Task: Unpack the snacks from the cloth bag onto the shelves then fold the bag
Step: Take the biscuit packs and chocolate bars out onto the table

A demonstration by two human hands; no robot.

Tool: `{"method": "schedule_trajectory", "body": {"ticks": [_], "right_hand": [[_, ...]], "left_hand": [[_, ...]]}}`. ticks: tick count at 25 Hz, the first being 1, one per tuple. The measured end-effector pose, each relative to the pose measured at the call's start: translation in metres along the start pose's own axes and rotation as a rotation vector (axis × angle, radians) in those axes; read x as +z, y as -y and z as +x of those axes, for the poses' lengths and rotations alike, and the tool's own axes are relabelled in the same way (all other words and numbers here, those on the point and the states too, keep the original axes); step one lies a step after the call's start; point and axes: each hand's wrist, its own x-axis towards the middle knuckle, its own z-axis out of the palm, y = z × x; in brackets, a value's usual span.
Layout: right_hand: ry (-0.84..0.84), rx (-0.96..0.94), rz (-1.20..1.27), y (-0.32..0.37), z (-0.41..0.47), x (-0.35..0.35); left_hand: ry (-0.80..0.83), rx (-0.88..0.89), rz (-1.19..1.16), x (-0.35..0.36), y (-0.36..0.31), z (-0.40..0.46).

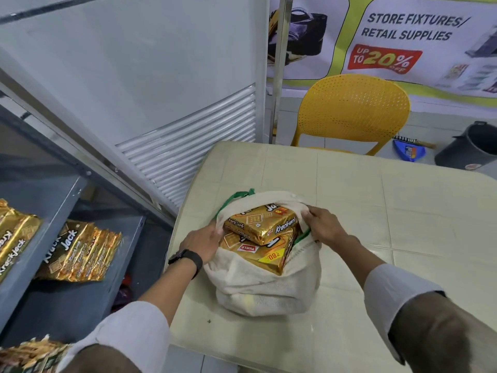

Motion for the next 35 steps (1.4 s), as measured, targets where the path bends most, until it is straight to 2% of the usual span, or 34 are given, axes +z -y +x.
{"method": "schedule_trajectory", "body": {"ticks": [1,3,4,5,7,8,9,12,15,17,20,22,26,29,31,35], "right_hand": [[-0.141,-0.026,-0.041,0.005,-0.007,-0.001],[-0.432,-0.2,-0.05,0.018,-0.029,0.003],[-0.454,-0.289,-0.018,0.025,-0.041,0.009],[-0.388,-0.328,0.003,0.03,-0.049,0.016],[-0.226,-0.239,0.013,0.035,-0.055,0.025],[-0.188,-0.168,0.011,0.033,-0.052,0.028],[-0.178,-0.122,0.018,0.029,-0.047,0.027],[-0.179,-0.054,0.094,0.024,-0.036,0.022],[-0.147,0.015,0.238,0.028,-0.034,0.026],[-0.114,0.081,0.444,0.03,-0.035,0.028],[-0.043,0.124,0.741,0.03,-0.035,0.03],[-0.054,0.073,0.683,0.034,-0.038,0.034],[-0.245,0.02,0.517,0.044,-0.07,0.036],[-0.283,-0.017,0.498,0.037,-0.11,0.022],[-0.291,-0.048,0.525,0.019,-0.139,0.005],[-0.336,0.036,0.666,-0.046,-0.179,-0.041]], "left_hand": [[-0.106,0.013,-0.051,-0.002,-0.006,-0.005],[-0.4,0.031,-0.221,-0.003,-0.027,-0.026],[-0.497,0.02,-0.319,-0.001,-0.041,-0.038],[-0.487,-0.014,-0.431,0.001,-0.057,-0.047],[-0.198,-0.144,-0.664,0.005,-0.088,-0.057],[-0.06,-0.216,-0.733,0.006,-0.099,-0.056],[0.01,-0.275,-0.759,0.004,-0.106,-0.053],[0.014,-0.358,-0.753,0.006,-0.107,-0.042],[0.017,-0.415,-0.924,0.013,-0.096,-0.036],[0.037,-0.459,-1.06,0.011,-0.087,-0.034],[0.086,-0.487,-1.09,0.008,-0.069,-0.037],[0.047,-0.478,-1.083,0.008,-0.064,-0.046],[-0.048,-0.399,-0.967,0.003,-0.064,-0.082],[0.006,-0.347,-1.009,-0.004,-0.062,-0.124],[0.067,-0.246,-1.057,-0.004,-0.07,-0.153],[0.135,-0.051,-1.083,0.024,-0.127,-0.187]]}}
